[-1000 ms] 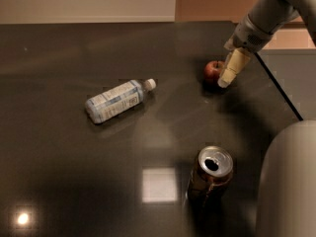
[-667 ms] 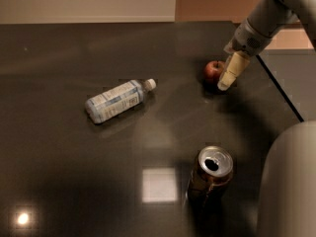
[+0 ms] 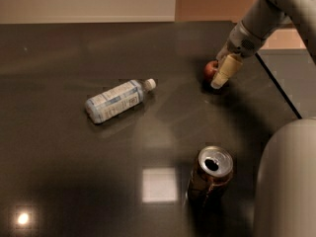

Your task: Pick apple

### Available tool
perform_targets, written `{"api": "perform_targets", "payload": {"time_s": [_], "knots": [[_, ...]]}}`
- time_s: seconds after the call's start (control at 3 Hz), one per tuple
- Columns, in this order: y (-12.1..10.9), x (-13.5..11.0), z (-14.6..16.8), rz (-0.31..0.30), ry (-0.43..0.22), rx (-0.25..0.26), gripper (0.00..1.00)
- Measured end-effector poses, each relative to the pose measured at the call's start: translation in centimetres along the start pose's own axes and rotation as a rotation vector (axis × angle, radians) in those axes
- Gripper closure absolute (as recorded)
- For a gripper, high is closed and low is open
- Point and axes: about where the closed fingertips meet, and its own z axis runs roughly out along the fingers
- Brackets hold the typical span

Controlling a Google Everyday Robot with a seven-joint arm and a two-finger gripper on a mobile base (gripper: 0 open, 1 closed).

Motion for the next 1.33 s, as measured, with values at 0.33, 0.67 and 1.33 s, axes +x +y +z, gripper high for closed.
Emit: {"api": "perform_targets", "payload": {"time_s": [0.33, 0.67, 1.33], "knots": [[-0.1, -0.1, 0.2, 0.005, 0.000, 0.001, 0.48], [-0.1, 0.2, -0.1, 0.011, 0.001, 0.005, 0.71], [2.3, -3.2, -5.6, -0.047, -0.037, 0.001, 1.00]]}}
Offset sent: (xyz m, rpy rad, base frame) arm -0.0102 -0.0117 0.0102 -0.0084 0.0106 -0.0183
